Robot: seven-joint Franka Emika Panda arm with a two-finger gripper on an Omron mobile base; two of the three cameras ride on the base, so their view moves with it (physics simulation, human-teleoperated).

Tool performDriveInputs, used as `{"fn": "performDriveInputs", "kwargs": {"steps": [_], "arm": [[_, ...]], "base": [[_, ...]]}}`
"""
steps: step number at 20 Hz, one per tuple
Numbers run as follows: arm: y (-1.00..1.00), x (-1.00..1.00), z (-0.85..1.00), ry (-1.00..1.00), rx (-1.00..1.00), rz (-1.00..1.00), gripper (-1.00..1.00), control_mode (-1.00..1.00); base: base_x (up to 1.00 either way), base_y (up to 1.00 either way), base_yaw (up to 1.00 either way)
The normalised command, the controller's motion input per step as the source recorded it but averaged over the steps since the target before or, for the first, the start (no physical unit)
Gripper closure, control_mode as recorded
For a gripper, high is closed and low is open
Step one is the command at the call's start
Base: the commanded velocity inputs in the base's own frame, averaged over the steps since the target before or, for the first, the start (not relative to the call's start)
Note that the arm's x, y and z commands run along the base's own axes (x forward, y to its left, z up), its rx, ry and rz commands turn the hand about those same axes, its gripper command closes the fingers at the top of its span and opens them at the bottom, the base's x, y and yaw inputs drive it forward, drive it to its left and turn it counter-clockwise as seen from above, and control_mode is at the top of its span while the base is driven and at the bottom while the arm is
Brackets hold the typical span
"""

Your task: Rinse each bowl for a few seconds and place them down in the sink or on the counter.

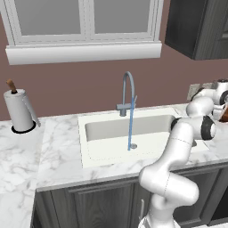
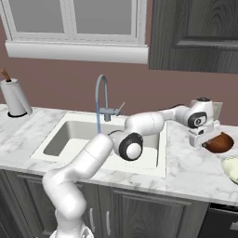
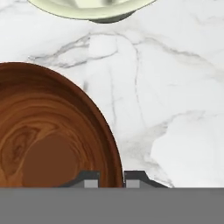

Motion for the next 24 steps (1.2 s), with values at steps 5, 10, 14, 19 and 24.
{"fn": "performDriveInputs", "kwargs": {"steps": [5,10,14,19,24], "arm": [[0.57,-0.99,-0.56,-0.22,0.05,-0.05,1.0,-1.0],[0.68,-0.79,-0.55,-0.36,-0.11,0.0,1.0,-1.0],[0.77,-0.68,-0.42,-0.31,-0.25,0.03,1.0,-1.0],[0.68,-0.51,0.22,-0.16,-0.14,0.03,1.0,-1.0],[0.39,-0.33,0.74,0.02,-0.01,0.03,1.0,-1.0]], "base": [[0.0,0.0,0.0],[0.0,0.0,0.0],[0.0,0.0,0.0],[0.0,0.0,0.0],[0.0,0.0,0.0]]}}
